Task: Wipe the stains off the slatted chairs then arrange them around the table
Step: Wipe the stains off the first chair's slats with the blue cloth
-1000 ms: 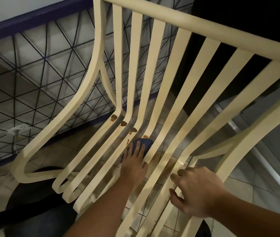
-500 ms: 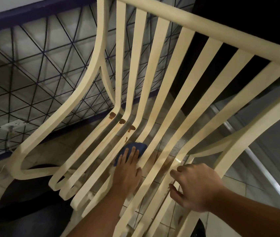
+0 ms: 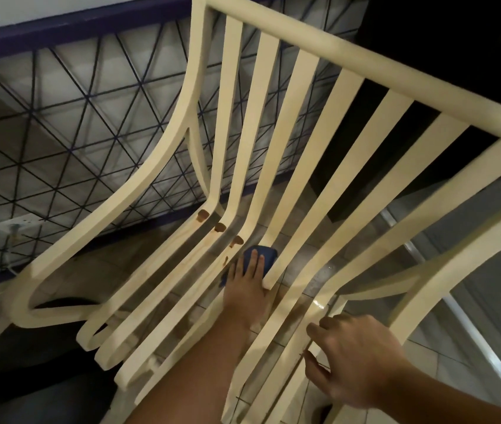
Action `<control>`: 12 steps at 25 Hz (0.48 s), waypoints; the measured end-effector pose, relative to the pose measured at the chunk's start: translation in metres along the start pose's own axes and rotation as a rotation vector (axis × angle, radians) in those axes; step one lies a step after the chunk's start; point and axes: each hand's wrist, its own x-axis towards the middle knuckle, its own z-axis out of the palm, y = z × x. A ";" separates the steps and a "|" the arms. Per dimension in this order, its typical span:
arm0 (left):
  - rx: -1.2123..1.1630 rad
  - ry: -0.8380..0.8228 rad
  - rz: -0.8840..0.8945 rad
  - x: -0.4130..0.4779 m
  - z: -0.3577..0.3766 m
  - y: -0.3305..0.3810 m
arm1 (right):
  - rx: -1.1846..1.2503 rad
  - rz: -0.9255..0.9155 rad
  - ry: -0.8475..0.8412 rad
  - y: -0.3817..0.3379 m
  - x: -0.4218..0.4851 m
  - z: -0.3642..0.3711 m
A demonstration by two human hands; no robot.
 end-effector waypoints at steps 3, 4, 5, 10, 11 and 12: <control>0.006 0.009 -0.005 0.018 -0.001 0.010 | -0.011 0.013 -0.004 0.001 0.001 0.003; -0.015 0.013 -0.005 0.018 0.002 0.007 | -0.014 0.018 -0.006 0.001 0.002 0.004; -0.042 0.007 -0.003 0.017 0.005 0.002 | -0.022 0.024 -0.013 0.002 0.003 0.006; -0.081 -0.014 0.033 -0.005 0.019 -0.028 | -0.058 0.035 -0.028 -0.001 0.002 0.004; -0.064 0.007 0.049 -0.018 0.021 -0.035 | -0.064 0.039 -0.033 -0.002 0.000 0.003; -0.063 0.007 0.062 -0.034 0.022 -0.043 | -0.069 0.047 -0.040 -0.003 0.000 0.002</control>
